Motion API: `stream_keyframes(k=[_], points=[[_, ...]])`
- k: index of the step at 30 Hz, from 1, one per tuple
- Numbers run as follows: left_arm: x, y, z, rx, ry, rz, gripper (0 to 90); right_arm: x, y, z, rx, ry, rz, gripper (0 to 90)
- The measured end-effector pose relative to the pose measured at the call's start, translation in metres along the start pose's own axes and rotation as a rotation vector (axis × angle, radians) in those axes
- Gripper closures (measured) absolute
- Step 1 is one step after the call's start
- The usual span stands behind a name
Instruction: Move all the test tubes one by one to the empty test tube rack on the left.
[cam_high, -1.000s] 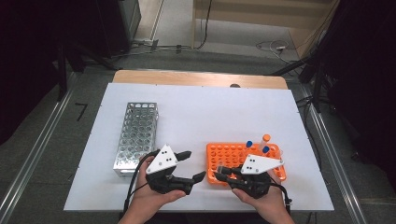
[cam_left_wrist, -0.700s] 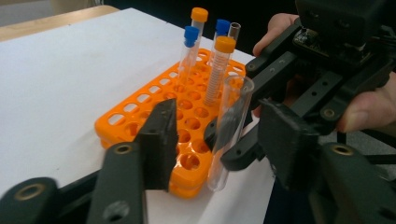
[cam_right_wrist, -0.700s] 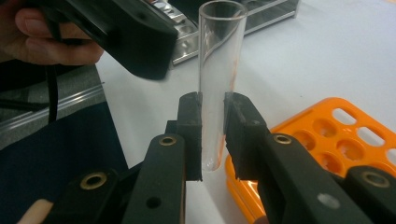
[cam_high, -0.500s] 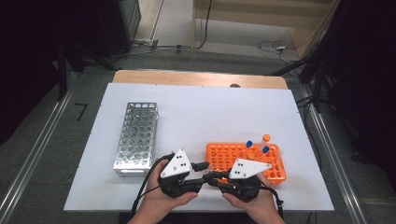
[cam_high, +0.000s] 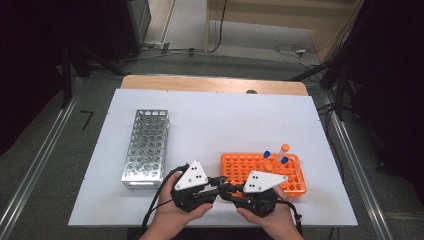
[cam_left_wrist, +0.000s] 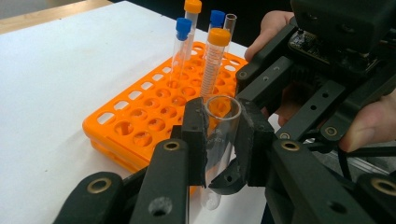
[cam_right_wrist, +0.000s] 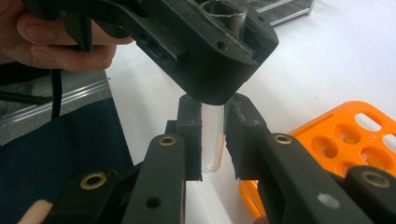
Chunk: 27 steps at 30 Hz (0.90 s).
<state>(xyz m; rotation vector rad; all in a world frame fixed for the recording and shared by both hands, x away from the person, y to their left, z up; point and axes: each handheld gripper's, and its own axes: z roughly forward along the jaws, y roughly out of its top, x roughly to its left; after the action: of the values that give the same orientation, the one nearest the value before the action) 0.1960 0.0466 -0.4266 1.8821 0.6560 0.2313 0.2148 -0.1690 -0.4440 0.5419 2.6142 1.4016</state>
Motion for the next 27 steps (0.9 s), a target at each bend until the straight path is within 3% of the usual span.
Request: stream_keyframes(k=[5, 8, 12, 15, 17, 21, 22, 25, 27], points=[[0.001, 0.0, -0.001, -0.008, -0.009, -0.009, 76.0, -0.003, -0.002, -0.001, -0.016, 0.028, 0.013, 72.6], [0.002, 0.001, -0.004, -0.015, 0.005, -0.009, 76.0, -0.006, -0.004, -0.008, -0.043, 0.057, 0.02, 63.1], [0.006, 0.001, -0.009, -0.03, 0.02, -0.012, 76.0, -0.009, -0.005, -0.015, -0.071, 0.048, 0.022, 53.8], [0.009, 0.001, -0.013, -0.034, 0.029, -0.017, 76.0, -0.014, -0.006, -0.025, -0.095, 0.027, 0.032, 40.9], [0.011, 0.001, -0.015, -0.035, 0.037, -0.017, 76.1, -0.015, -0.006, -0.027, -0.1, 0.026, 0.036, 38.2], [0.015, 0.001, -0.019, -0.039, 0.057, -0.026, 76.1, -0.02, -0.006, -0.041, -0.143, 0.003, 0.063, 17.7], [0.017, 0.001, -0.021, -0.042, 0.064, -0.028, 76.1, -0.02, -0.006, -0.041, -0.143, 0.003, 0.063, 17.7], [0.022, 0.002, -0.026, -0.043, 0.081, -0.034, 76.0, -0.023, -0.004, -0.049, -0.143, -0.016, 0.065, 0.6], [0.025, 0.002, -0.031, -0.048, 0.094, -0.038, 76.1, -0.024, -0.004, -0.05, -0.148, -0.012, 0.071, 0.0]])
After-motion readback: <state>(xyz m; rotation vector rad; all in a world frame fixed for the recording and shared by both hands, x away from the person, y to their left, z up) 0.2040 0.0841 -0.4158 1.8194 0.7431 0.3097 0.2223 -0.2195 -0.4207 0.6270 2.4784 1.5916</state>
